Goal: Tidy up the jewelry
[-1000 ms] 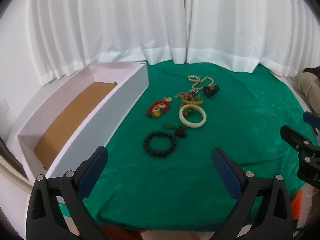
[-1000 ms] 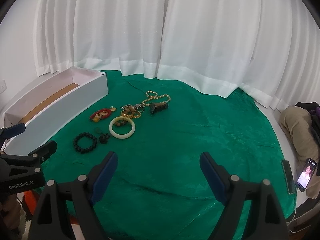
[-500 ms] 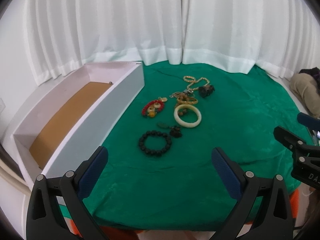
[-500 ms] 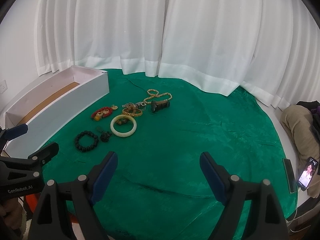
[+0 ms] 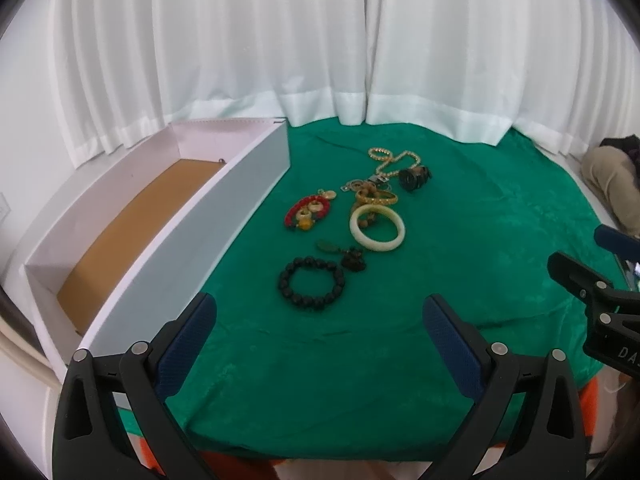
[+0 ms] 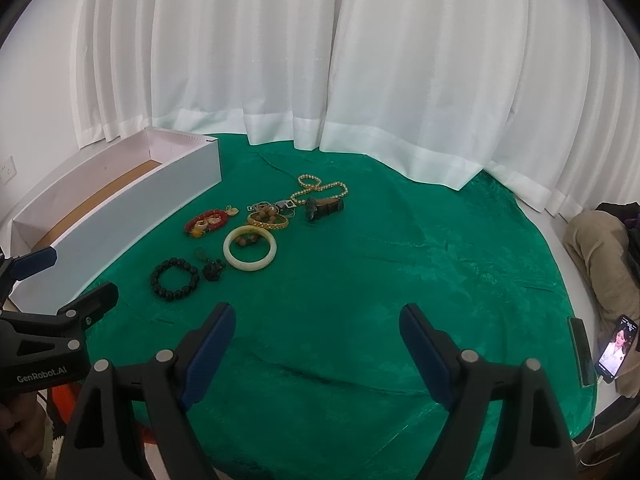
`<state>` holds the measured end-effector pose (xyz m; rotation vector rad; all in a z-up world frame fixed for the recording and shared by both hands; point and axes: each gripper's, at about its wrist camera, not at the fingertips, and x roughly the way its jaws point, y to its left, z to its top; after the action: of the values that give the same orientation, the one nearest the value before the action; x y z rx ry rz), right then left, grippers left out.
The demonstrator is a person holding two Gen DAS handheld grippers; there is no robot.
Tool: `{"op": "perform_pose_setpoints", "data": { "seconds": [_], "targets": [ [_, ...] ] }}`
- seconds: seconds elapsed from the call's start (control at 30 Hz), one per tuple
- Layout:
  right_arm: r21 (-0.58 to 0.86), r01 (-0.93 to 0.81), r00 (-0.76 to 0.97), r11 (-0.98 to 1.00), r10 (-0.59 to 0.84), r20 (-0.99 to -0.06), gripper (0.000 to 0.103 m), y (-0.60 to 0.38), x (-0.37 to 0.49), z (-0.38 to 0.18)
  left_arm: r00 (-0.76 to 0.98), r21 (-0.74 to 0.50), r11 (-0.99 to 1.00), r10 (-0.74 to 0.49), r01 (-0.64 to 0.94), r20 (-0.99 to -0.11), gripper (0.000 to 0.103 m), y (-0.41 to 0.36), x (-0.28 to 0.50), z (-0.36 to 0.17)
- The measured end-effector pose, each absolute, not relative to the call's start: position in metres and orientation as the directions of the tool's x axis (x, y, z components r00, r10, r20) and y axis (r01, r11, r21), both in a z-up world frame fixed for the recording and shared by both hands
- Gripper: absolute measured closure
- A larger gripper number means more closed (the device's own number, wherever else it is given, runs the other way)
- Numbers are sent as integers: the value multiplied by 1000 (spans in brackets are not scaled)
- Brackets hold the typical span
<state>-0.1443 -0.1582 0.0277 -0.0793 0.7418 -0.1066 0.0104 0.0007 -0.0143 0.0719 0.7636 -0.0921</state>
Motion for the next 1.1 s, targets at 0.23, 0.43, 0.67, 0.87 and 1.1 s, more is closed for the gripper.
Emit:
{"op": "perform_pose_setpoints", "data": {
  "seconds": [0.23,0.43,0.67,0.87,1.1],
  "targets": [
    [-107,63,727,992,-119,-676,17,-159,-143,25,708,25,995,-53,99,-704,1,4,11,-19],
    [-106,62,726,992,-118,-678,17,-159,-143,25,702,26,995,-49,95,-711,1,5,12,-21],
    [-104,60,724,993,-114,-680,17,-158,-143,23,698,28,995,-46,95,-715,1,5,12,-22],
    [-103,57,723,993,-113,-682,17,-157,-142,22,696,32,995,-42,93,-717,1,5,11,-22],
    [-102,54,723,993,-109,-682,17,-156,-142,22,695,33,995,-42,93,-718,1,5,11,-23]
  ]
}}
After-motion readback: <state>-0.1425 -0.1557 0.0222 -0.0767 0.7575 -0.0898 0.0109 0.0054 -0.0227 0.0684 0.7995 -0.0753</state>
